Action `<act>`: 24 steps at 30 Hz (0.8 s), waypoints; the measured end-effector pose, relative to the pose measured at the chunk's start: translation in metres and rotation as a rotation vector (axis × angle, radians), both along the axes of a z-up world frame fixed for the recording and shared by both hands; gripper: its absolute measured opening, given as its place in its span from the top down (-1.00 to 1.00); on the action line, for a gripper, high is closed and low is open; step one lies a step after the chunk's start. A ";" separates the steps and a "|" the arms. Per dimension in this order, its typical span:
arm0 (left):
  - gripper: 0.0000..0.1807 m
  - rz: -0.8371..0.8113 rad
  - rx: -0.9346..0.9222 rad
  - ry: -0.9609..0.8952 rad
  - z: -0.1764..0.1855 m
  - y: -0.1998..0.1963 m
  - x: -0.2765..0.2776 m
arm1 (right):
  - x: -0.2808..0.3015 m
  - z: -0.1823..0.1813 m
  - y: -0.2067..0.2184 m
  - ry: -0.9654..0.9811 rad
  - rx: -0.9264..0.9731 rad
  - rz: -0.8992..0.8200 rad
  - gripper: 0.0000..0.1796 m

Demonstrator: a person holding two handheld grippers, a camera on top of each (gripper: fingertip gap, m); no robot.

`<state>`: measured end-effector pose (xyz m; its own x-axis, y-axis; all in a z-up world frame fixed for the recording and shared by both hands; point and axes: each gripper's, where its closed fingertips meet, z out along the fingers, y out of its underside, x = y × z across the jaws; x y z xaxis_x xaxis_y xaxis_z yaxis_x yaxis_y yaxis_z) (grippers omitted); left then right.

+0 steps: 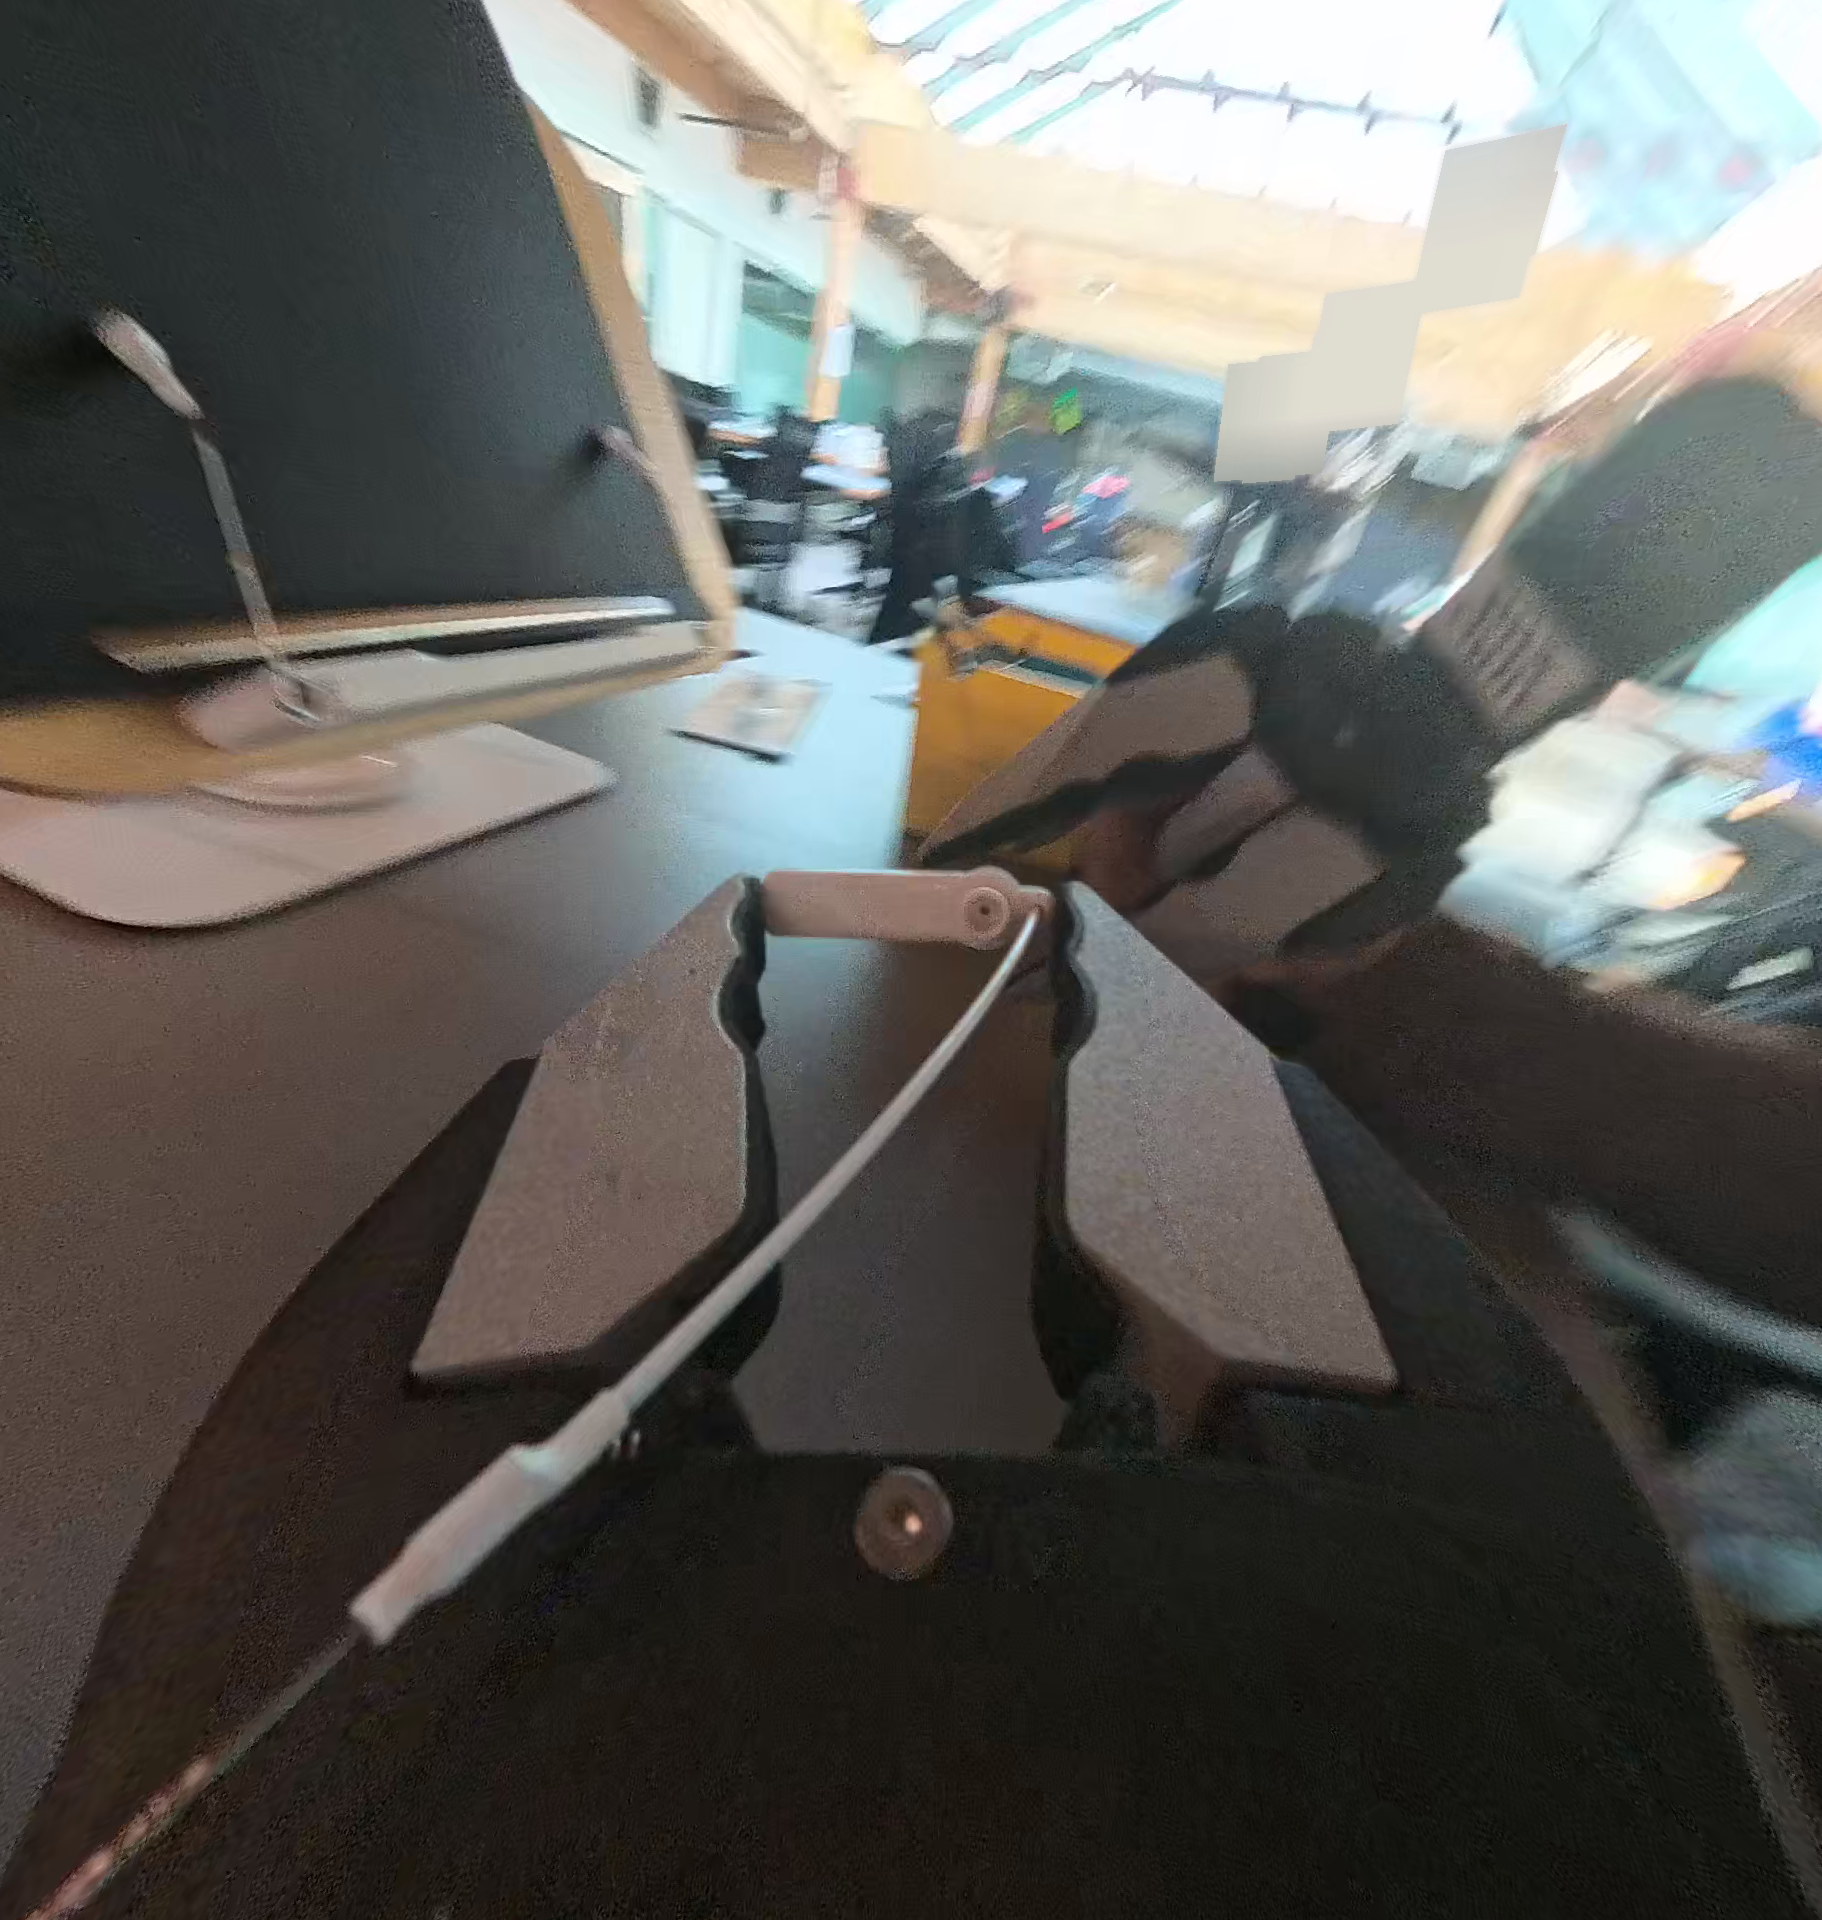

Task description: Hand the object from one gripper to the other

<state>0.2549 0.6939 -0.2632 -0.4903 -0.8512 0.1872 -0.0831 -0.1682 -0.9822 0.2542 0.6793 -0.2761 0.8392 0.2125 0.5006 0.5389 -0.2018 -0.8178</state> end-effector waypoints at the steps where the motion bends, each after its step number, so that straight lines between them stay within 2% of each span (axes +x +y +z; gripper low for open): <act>1: 0.43 0.065 0.132 -0.020 -0.004 0.004 0.002 | 0.004 0.000 -0.001 0.084 -0.013 0.004 0.70; 4: 0.42 0.204 0.495 -0.079 -0.014 0.006 0.005 | 0.011 0.006 -0.002 0.395 -0.023 0.030 0.59; 6: 0.43 0.261 0.689 -0.119 -0.018 0.002 0.006 | 0.010 0.010 -0.001 0.613 -0.028 0.072 0.62; 8: 0.42 0.308 0.835 -0.171 -0.017 -0.003 0.006 | 0.008 0.015 0.001 0.813 -0.040 0.134 0.56; 10: 0.42 0.338 0.931 -0.208 -0.015 -0.006 0.006 | 0.005 0.017 0.001 0.931 -0.059 0.186 0.51; 15: 0.42 0.396 1.130 -0.287 -0.012 -0.016 0.007 | -0.011 0.001 0.007 0.966 -0.158 0.219 0.53; 16: 0.42 0.396 1.167 -0.294 -0.014 -0.018 0.007 | -0.017 -0.002 0.009 0.957 -0.178 0.233 0.60; 17: 0.42 0.394 1.199 -0.299 -0.016 -0.021 0.008 | -0.023 -0.005 0.010 0.946 -0.196 0.249 0.80; 19: 0.42 0.415 1.242 -0.298 -0.019 -0.021 0.009 | -0.025 -0.009 0.012 0.919 -0.213 0.240 0.88; 21: 0.42 0.414 1.202 -0.293 -0.019 -0.022 0.009 | -0.024 -0.011 0.011 0.857 -0.231 0.228 0.88; 24: 0.47 0.398 1.070 -0.259 -0.019 -0.020 0.010 | -0.009 -0.009 0.013 0.714 -0.157 0.134 0.88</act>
<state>0.2651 0.6736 -0.2825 -0.0722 -0.6163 -0.7842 0.0125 0.7856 -0.6186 0.2456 0.6925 -0.2853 0.9110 0.3597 -0.2017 -0.0848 -0.3152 -0.9452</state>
